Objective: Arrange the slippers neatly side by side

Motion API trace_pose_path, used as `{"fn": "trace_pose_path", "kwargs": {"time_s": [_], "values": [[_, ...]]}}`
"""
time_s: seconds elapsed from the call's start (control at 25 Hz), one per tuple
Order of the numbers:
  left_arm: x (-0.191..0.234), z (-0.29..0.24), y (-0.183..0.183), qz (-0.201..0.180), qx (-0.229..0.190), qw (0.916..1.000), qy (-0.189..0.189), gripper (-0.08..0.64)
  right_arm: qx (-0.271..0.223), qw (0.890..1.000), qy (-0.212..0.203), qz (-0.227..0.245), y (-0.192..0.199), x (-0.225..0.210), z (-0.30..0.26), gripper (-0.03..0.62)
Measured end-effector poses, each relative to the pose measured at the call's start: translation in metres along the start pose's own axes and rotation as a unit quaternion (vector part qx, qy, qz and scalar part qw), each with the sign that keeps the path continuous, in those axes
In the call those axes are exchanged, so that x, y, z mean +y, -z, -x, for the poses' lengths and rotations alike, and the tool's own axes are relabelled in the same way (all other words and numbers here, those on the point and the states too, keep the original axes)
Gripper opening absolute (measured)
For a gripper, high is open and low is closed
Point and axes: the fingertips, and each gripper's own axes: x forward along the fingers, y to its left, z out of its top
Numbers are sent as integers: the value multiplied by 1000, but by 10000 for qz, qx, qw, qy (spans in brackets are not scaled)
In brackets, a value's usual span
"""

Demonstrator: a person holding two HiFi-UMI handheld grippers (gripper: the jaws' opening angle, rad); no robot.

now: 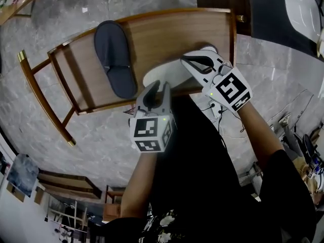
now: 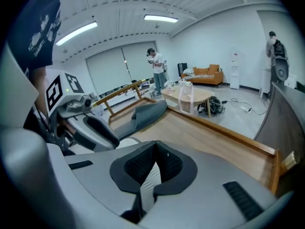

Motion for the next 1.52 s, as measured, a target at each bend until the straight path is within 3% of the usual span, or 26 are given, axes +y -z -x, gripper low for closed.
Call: {"fn": "trace_pose_path", "kwargs": {"time_s": [0.08, 0.16, 0.32, 0.44, 0.64, 0.84, 1.08, 1.16, 1.4, 1.52], "values": [[-22, -10, 6, -14, 131, 9995, 279, 86, 215, 9988, -421, 117, -3, -1, -5, -5], [-40, -19, 11, -62, 287, 9982, 527, 86, 488, 9946, -860, 321, -4, 0, -8, 54], [-57, -32, 28, -127, 662, 9941, 848, 90, 1255, 9764, -1588, 752, 11, 3, -14, 100], [-53, -35, 35, 6, 805, 9930, 867, 95, 1608, 9657, -1974, 506, 21, 4, -22, 100], [-44, -37, 46, 35, 1054, 9901, 923, 94, 1928, 9570, -2094, 562, 26, 4, -33, 100], [-38, -36, 51, -94, 1080, 9899, 909, 83, 2883, 9204, -2504, 844, 46, 15, -33, 100], [-31, -30, 57, -203, 1195, 9880, 958, 83, 3440, 8952, -2740, 721, 47, 23, -22, 51], [-24, -26, 57, -314, 1204, 9878, 938, 80, 3449, 8951, -2760, 600, 46, 27, -19, 43], [-7, -21, 44, -359, 1099, 9897, 847, 84, 2880, 9219, -2592, 0, 30, 36, -11, 26], [4, -19, 30, -316, 983, 9914, 805, 95, 2620, 9293, -2571, -404, 21, 40, -4, 21]]}}
